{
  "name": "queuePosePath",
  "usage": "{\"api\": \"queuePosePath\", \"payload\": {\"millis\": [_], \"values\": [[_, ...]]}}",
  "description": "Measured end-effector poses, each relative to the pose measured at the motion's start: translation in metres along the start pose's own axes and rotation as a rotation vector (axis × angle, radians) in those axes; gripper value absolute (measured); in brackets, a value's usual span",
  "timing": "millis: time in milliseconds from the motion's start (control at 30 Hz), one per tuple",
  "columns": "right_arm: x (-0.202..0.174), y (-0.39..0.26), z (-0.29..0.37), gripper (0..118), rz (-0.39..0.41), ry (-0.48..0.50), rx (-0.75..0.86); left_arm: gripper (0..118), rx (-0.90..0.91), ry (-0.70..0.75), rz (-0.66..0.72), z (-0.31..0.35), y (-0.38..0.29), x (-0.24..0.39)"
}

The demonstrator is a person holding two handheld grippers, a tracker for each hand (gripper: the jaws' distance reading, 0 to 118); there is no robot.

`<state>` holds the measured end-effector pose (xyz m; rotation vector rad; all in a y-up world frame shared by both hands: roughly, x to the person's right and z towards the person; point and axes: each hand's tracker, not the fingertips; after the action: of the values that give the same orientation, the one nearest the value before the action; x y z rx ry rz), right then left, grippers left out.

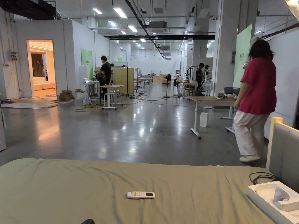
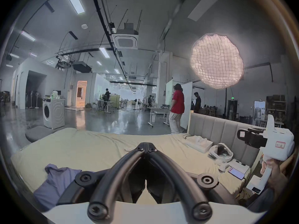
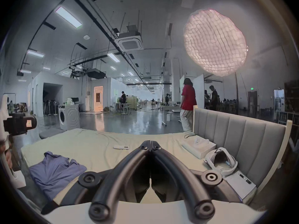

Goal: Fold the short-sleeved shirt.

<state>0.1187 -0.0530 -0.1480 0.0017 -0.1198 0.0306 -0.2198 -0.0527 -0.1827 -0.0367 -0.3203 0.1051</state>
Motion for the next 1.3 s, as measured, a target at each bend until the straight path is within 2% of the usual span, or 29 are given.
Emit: {"api": "queuePosePath", "payload": {"millis": [733, 867, 933, 1000, 1033, 1067, 1100, 1133, 1167, 1300], "values": [[-0.003, -0.004, -0.004, 0, 0.009, 0.05, -0.037, 1, -0.04, 0.022, -0.013, 0.002, 0.0, -0.011], [-0.003, -0.008, -0.003, 0, 0.023, 0.064, -0.048, 3, -0.051, -0.051, 0.105, 0.009, -0.002, -0.035], [-0.004, -0.012, -0.001, 0, 0.032, 0.071, -0.058, 16, -0.079, -0.064, 0.153, 0.012, -0.002, -0.051], [-0.005, -0.019, 0.0, 0, 0.036, 0.083, -0.077, 21, -0.113, 0.038, 0.129, 0.018, -0.004, -0.07], [-0.005, -0.022, 0.0, 0, 0.037, 0.098, -0.096, 33, -0.131, 0.06, 0.128, 0.019, -0.005, -0.08], [-0.004, -0.029, -0.002, 0, 0.039, 0.114, -0.119, 50, -0.162, 0.087, 0.122, 0.02, -0.005, -0.09], [-0.005, -0.033, -0.003, 0, 0.044, 0.113, -0.133, 74, -0.187, 0.106, 0.116, 0.02, -0.006, -0.101], [-0.006, -0.037, -0.003, 0, 0.047, 0.117, -0.144, 92, -0.233, 0.117, 0.102, 0.019, -0.008, -0.111], [-0.007, -0.041, -0.004, 0, 0.045, 0.126, -0.156, 104, -0.268, 0.122, 0.104, 0.018, -0.01, -0.122], [-0.014, -0.057, -0.012, 0, 0.011, 0.156, -0.218, 107, -0.403, 0.197, 0.129, 0.004, -0.022, -0.162]]}}
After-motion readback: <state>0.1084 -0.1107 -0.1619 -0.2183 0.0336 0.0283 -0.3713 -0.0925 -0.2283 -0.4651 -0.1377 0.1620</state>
